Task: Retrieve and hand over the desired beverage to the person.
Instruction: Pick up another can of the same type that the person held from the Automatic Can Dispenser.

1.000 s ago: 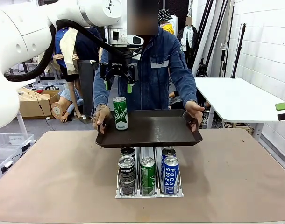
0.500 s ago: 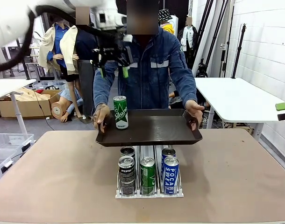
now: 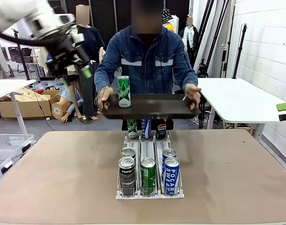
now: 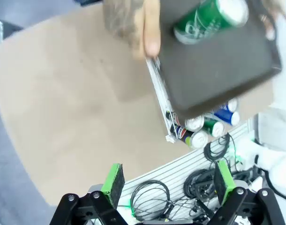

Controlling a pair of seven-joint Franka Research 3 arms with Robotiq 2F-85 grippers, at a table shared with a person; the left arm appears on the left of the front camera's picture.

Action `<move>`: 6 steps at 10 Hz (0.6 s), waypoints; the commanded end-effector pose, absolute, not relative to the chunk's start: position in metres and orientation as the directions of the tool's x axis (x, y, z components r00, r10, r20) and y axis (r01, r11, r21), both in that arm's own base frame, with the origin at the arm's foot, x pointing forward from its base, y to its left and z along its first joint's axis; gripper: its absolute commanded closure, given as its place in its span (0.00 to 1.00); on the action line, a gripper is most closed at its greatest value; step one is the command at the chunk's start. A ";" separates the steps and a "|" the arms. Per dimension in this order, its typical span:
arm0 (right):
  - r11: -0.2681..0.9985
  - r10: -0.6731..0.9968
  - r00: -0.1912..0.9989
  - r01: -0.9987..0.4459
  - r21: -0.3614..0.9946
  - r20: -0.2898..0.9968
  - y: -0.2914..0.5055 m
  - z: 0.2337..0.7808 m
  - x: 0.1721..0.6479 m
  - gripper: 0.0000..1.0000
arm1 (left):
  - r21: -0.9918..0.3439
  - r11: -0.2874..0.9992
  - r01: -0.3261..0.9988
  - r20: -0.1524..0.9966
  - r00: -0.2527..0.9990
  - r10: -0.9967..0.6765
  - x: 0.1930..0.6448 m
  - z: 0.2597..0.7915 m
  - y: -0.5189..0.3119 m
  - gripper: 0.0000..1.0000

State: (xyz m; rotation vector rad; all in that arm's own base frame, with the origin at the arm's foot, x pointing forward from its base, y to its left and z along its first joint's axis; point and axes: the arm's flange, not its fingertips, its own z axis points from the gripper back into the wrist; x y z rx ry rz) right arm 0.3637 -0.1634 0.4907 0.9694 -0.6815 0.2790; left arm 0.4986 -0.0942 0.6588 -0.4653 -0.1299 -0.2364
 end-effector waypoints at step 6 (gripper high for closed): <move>0.545 -0.081 0.760 -0.507 0.667 0.644 -0.163 0.492 0.364 0.00 | -0.767 0.506 0.395 0.337 0.919 -0.207 0.398 0.603 0.026 0.00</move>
